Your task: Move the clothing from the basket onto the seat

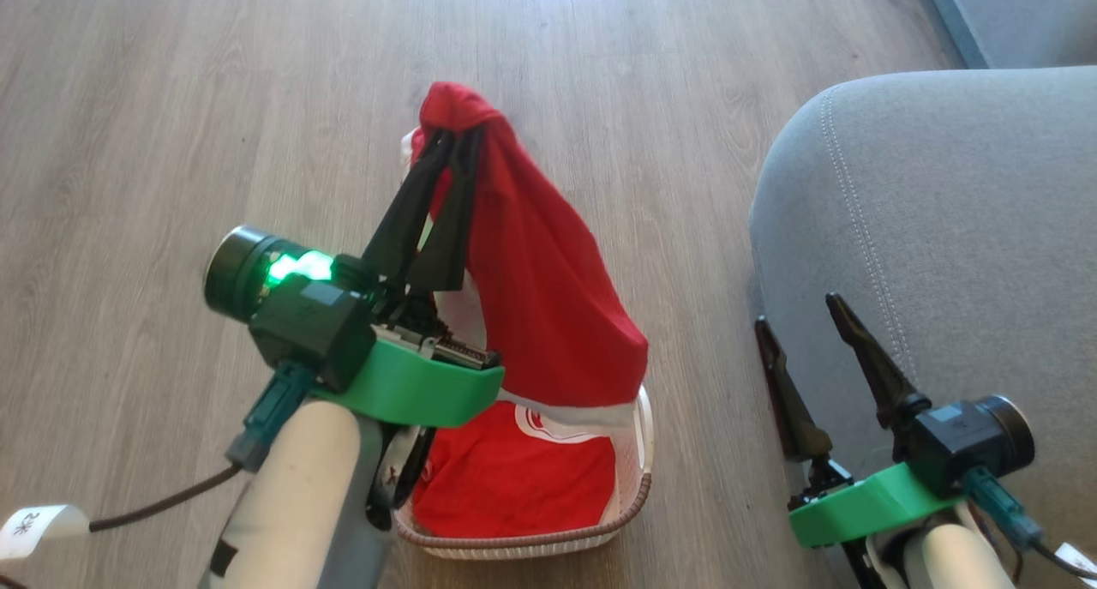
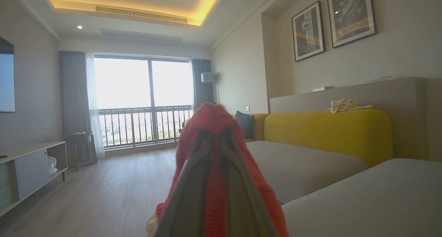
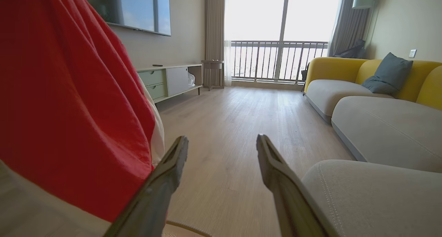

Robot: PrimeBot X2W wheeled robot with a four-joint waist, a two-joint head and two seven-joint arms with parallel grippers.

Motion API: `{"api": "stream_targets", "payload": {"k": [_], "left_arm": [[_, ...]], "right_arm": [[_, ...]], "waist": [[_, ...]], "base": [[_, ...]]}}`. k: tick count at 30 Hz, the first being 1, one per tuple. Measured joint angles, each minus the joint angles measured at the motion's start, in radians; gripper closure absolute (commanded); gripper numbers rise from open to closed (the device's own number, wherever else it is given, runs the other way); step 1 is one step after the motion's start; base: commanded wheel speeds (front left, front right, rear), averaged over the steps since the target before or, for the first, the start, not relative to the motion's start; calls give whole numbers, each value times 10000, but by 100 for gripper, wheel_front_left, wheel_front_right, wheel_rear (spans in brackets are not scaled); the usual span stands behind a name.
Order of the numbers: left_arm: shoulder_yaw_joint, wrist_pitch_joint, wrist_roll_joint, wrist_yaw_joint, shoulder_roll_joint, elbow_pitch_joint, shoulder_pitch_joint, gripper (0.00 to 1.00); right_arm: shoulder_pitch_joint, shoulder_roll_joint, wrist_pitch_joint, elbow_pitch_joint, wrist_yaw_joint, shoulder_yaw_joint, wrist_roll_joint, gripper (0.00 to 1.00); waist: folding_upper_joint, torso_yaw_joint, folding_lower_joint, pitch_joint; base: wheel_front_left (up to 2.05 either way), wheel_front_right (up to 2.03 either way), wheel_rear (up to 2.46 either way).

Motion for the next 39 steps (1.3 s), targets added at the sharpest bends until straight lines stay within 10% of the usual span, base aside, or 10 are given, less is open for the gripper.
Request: {"api": "stream_targets", "payload": {"k": [39], "left_arm": [[-2418,-2,520,-802,31,73,-111,100]], "right_arm": [[-1267,-2219,0,-732,0,3488,355,0]], "waist": [[0,216,0,-9]], "base": [[0,0,0]]}}
